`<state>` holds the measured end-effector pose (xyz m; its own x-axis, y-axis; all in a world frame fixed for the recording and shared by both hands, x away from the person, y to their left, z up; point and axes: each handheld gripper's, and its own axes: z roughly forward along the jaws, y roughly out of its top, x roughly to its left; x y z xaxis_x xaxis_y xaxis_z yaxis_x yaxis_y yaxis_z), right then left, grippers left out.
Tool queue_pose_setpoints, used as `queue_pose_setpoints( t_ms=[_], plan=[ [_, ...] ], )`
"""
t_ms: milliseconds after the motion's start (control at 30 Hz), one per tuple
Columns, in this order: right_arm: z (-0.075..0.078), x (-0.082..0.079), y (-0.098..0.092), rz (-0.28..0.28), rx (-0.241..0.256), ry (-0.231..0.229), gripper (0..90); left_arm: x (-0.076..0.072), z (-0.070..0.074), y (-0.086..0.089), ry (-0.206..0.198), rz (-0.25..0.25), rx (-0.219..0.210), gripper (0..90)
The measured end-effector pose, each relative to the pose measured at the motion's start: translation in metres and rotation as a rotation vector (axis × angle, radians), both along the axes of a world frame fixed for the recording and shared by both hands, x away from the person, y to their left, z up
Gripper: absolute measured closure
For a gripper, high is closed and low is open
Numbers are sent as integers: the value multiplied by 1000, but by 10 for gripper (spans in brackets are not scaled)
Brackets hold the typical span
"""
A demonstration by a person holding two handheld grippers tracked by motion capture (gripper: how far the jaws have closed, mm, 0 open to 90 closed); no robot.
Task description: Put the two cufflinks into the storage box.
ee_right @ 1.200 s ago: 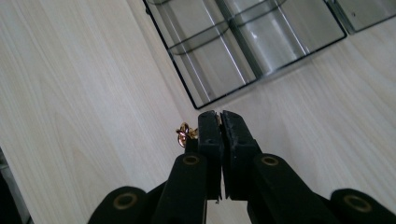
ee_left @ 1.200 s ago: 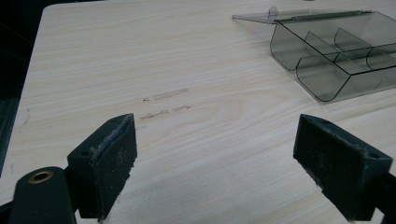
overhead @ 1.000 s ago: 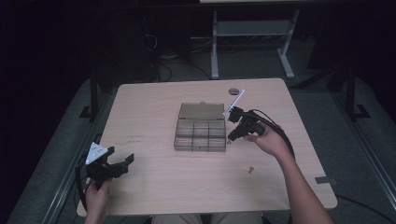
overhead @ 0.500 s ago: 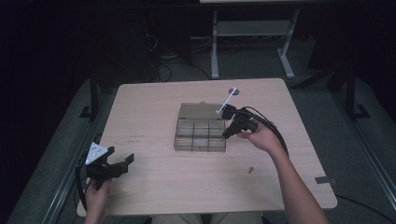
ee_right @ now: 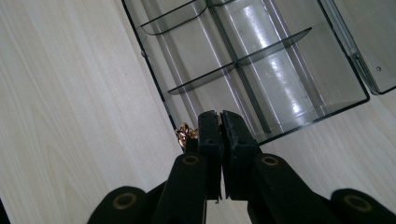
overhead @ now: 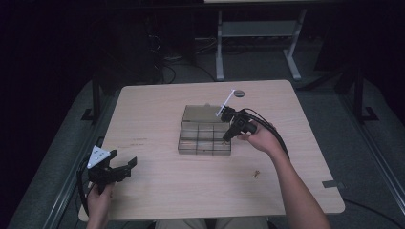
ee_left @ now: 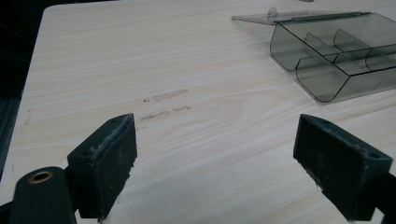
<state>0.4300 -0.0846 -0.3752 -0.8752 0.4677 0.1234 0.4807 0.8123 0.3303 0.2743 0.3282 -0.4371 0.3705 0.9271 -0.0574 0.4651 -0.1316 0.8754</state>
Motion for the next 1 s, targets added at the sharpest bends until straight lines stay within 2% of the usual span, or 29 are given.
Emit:
queue_pose_setpoints(
  t_ms=[533, 1000],
  plan=[
    [-16, 15, 9, -15, -21, 22, 867, 0, 0, -2, -5, -7, 4, 132],
    [-27, 21, 12, -16, -46, 39, 866, 0, 0, 0, -3, -1, 0, 132]
  ],
)
